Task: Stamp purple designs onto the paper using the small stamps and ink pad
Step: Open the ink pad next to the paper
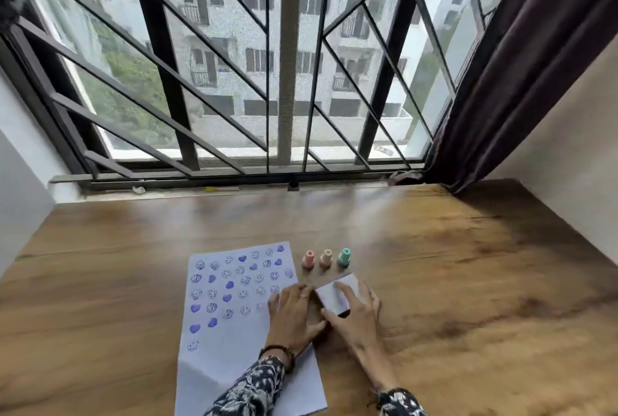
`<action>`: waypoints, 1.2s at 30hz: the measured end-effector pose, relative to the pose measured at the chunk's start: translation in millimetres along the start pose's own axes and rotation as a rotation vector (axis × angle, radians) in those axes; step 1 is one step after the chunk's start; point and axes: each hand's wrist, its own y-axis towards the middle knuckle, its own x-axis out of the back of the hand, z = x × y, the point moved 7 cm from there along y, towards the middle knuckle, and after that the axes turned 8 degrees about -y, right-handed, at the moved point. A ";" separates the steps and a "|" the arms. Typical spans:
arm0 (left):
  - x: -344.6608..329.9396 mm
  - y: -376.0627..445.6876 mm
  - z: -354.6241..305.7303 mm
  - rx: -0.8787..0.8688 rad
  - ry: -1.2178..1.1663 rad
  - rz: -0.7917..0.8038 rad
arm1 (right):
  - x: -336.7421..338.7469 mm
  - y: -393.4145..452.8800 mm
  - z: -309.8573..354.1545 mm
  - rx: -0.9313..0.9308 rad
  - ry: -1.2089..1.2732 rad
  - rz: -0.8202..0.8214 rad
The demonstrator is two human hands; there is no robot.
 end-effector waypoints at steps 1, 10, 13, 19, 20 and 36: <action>0.6 -0.2 -0.8 -0.005 0.012 -0.007 | 7.2 -1.2 2.4 0.020 0.036 -0.006; -1.1 1.6 -0.4 0.001 0.047 -0.025 | 87.8 11.3 -10.4 -0.125 0.303 -0.421; -1.8 1.9 0.3 -0.007 0.047 -0.043 | 94.5 26.5 -28.9 -0.248 0.339 -0.437; -0.7 2.3 0.7 -0.041 0.002 -0.102 | 86.8 40.2 -49.8 -0.331 0.318 -0.369; 0.5 2.0 -0.2 -0.046 0.004 -0.109 | 87.3 39.1 -49.4 -0.351 0.311 -0.371; 34.3 -1.1 24.0 0.233 -0.583 -0.194 | 39.2 47.2 109.6 0.291 -0.288 -0.201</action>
